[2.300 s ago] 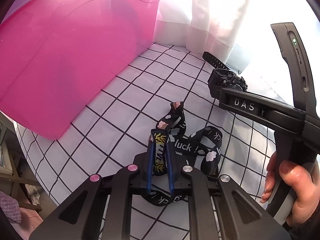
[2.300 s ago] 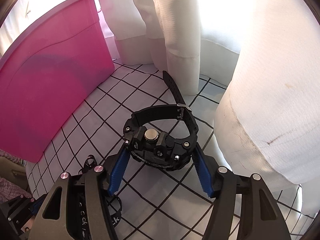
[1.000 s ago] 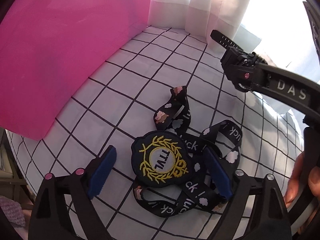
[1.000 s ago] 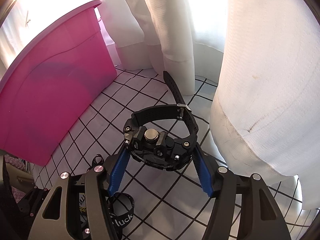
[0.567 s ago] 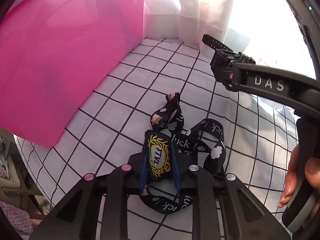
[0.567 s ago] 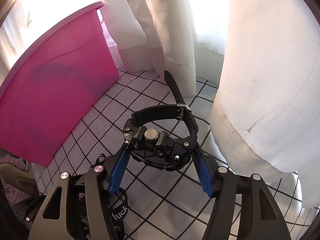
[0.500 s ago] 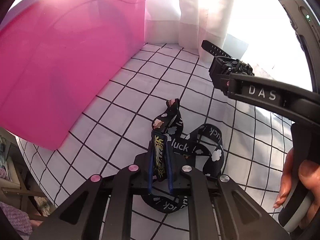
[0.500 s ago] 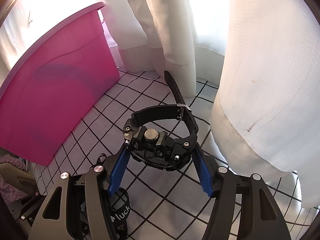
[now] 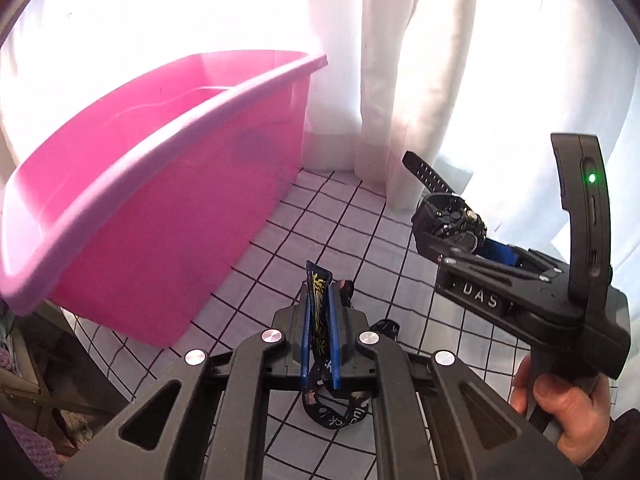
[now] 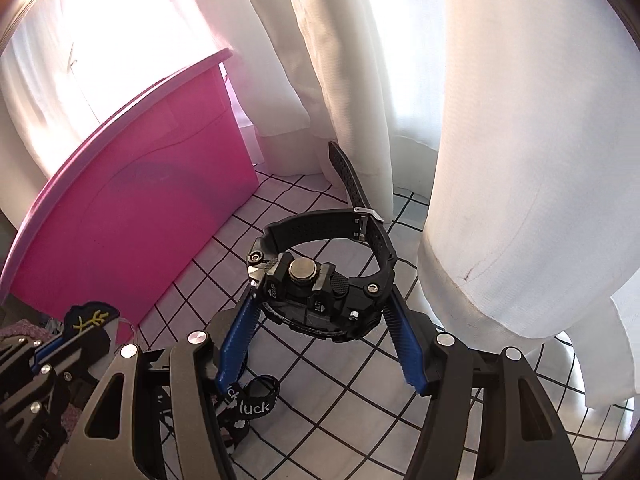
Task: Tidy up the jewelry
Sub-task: 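Lift the watch and lanyard and carry both over the pink tub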
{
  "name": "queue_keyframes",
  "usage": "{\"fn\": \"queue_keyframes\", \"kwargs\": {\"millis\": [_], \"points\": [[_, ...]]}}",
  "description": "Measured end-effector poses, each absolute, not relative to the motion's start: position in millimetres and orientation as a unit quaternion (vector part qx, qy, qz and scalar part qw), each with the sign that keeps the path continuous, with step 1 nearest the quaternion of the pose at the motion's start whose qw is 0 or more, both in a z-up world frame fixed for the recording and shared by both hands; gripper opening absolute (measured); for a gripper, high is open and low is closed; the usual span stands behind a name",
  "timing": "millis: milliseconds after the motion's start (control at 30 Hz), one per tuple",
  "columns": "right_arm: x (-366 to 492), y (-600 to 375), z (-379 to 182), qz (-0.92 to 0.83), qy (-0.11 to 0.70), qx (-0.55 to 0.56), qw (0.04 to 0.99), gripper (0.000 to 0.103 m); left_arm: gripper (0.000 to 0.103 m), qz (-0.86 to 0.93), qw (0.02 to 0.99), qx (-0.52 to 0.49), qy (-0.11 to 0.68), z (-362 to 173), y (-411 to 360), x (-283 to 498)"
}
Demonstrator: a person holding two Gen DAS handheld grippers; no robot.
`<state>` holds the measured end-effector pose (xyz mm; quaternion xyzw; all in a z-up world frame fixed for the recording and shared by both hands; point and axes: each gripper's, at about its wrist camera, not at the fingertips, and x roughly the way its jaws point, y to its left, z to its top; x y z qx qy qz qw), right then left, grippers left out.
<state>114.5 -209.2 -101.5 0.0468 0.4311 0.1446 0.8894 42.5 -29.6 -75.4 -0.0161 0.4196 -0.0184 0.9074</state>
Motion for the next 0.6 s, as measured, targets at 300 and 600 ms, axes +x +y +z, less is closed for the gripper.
{"fn": "queue_keyframes", "kwargs": {"millis": [300, 600], "points": [[99, -208, -50, 0.142, 0.397, 0.061, 0.904, 0.061, 0.008, -0.039, 0.922, -0.015, 0.385, -9, -18, 63], [90, -200, 16, 0.139, 0.353, 0.063, 0.923, 0.061, 0.008, -0.064, 0.941, 0.0, 0.331, 77, -2, 80]]}}
